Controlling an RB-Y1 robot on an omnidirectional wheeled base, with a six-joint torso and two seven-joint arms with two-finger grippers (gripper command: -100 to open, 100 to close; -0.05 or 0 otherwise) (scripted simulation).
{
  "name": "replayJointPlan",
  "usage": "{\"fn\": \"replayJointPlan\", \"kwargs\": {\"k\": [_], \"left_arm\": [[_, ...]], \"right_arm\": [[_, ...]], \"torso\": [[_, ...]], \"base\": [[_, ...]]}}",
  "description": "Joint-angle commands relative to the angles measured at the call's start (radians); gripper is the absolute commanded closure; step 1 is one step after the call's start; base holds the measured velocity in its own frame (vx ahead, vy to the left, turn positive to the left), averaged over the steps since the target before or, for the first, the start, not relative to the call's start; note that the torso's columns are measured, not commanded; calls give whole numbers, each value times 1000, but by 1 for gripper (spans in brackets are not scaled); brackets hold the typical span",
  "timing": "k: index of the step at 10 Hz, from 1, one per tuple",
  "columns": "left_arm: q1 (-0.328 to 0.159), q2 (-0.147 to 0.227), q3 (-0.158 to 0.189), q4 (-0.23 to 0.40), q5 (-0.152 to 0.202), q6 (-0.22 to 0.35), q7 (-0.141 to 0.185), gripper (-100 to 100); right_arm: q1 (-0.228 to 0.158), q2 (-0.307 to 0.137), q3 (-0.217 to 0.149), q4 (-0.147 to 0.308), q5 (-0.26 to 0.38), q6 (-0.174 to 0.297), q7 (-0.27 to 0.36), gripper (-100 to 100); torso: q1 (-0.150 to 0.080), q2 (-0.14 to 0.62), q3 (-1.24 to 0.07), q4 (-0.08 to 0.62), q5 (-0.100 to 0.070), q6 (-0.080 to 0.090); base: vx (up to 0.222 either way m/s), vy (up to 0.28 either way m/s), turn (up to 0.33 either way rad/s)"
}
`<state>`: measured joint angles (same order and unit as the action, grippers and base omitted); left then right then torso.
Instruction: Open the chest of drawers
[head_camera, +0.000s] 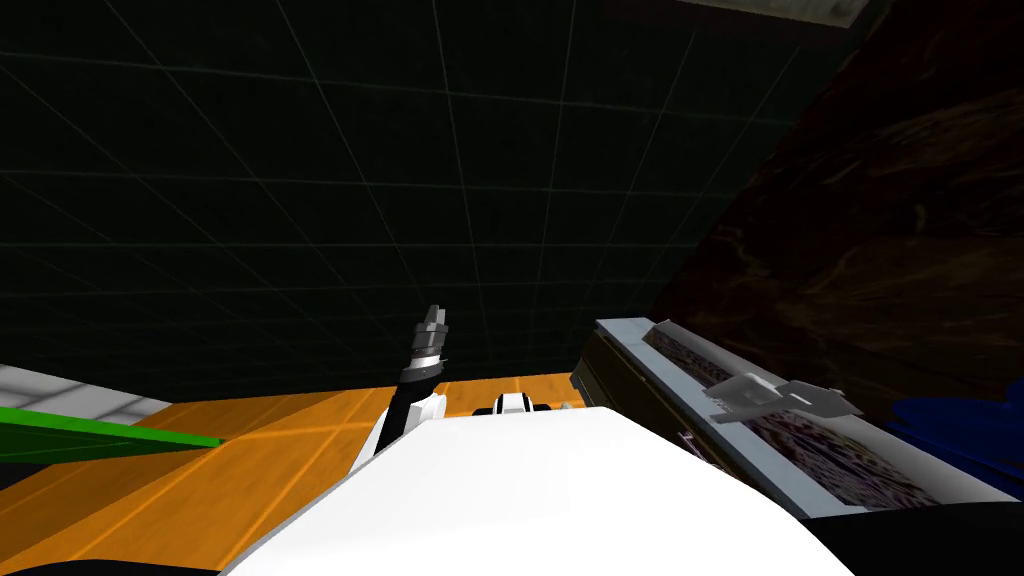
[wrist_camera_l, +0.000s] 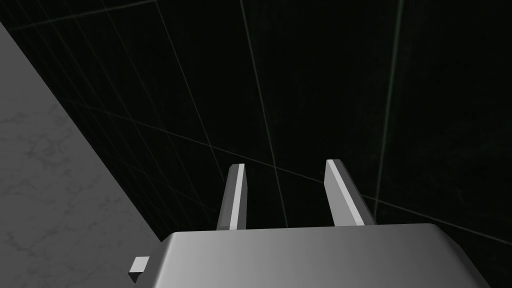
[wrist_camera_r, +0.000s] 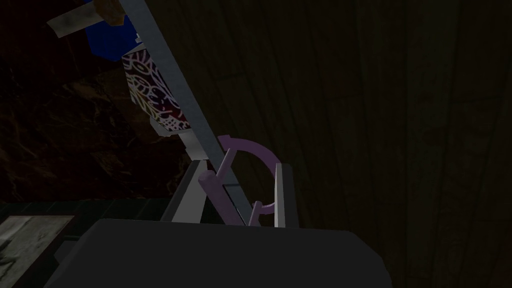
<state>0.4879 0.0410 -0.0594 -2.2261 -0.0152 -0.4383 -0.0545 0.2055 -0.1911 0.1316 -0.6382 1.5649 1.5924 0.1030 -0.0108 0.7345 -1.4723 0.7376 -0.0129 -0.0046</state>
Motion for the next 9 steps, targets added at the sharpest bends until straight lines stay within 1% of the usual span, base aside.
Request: {"fn": "replayJointPlan", "kwargs": {"k": [1, 2, 3, 4, 5, 6, 7, 8, 9], "left_arm": [[0, 0, 0, 0, 0, 0, 0, 0], [0, 0, 0, 0, 0, 0, 0, 0], [0, 0, 0, 0, 0, 0, 0, 0], [0, 0, 0, 0, 0, 0, 0, 0], [0, 0, 0, 0, 0, 0, 0, 0], [0, 0, 0, 0, 0, 0, 0, 0], [0, 0, 0, 0, 0, 0, 0, 0], [0, 0, 0, 0, 0, 0, 0, 0], [0, 0, 0, 0, 0, 0, 0, 0]], "right_arm": [[-3, 2, 11, 2, -73, -13, -2, 100], [-3, -39, 54, 30, -103, -9, -22, 100], [-3, -39, 54, 30, -134, -9, -22, 100], [-3, -39, 54, 30, -165, -9, -22, 100], [-3, -39, 54, 30, -187, -9, -22, 100], [-4, -81, 97, 57, -217, -5, -42, 100], [-4, -81, 97, 57, -248, -5, -42, 100], [-4, -81, 97, 57, -279, -5, -42, 100], [-4, -81, 97, 57, -300, -5, -42, 100]], "torso": [[-3, -1, -1, -2, -1, 4], [-7, 0, 0, -2, -3, 7], [-3, 1, 1, 1, -1, -1], [-1, 0, 0, 1, 0, -1], [-3, 0, 0, -1, -2, 4], [-6, 1, 1, -2, -3, 7], [-3, 2, 2, 1, -1, -1], [-1, 1, 1, 1, 0, -1], [-4, 0, 0, 0, -2, 4]], "base": [[6, 12, 1], [-36, 64, 326], [-64, 70, 238], [-26, 38, 65], [6, 16, 7], [-37, 72, 344], [-62, 81, 224], [-25, 45, 43], [8, 15, -5]]}}
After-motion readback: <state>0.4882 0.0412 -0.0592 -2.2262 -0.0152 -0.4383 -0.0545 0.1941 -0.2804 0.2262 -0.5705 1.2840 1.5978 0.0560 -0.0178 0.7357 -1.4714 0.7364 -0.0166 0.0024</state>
